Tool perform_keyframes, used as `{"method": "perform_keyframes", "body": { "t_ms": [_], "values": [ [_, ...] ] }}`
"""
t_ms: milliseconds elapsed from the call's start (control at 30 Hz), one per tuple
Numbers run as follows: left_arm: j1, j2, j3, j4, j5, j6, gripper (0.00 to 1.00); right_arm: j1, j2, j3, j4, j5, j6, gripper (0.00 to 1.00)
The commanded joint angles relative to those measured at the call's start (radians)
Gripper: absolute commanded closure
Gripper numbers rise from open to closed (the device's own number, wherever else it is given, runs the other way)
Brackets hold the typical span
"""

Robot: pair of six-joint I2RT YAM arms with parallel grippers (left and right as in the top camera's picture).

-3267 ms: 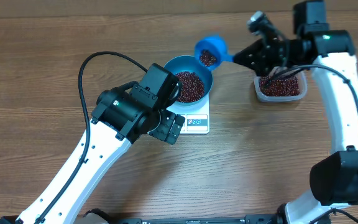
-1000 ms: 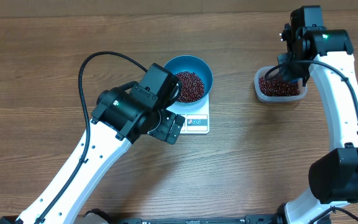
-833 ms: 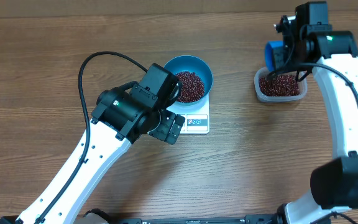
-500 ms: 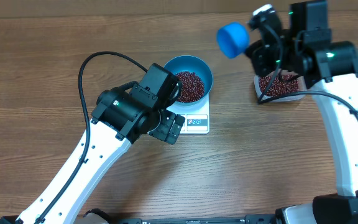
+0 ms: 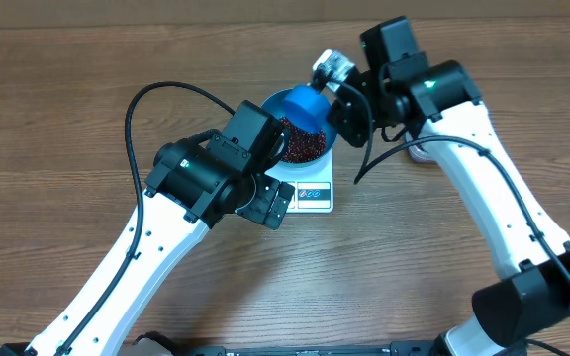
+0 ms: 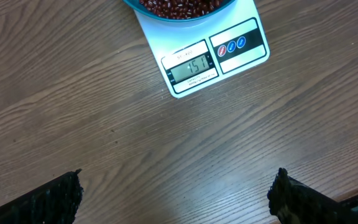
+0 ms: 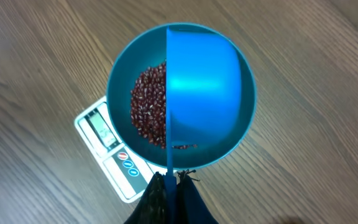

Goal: Scoop item into bowl and weigh 150g on scale
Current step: 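Carry the scoop left back over the teal bowl on the scale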

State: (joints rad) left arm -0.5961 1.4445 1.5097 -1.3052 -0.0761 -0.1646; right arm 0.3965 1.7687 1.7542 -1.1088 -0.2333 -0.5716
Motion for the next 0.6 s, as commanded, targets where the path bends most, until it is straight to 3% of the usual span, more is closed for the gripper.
{"method": "perform_keyframes", "body": {
  "t_ms": [0, 567],
  "values": [
    [-0.006, 0.007, -0.002, 0.001, -0.009, -0.007, 0.00, 0.032, 0.035, -0.013, 0.026, 0.089, -0.018, 0.96],
    [-0.006, 0.007, -0.002, 0.001, -0.009, -0.007, 0.00, 0.050, 0.112, -0.035, 0.099, 0.177, -0.017, 0.96]
  ]
}}
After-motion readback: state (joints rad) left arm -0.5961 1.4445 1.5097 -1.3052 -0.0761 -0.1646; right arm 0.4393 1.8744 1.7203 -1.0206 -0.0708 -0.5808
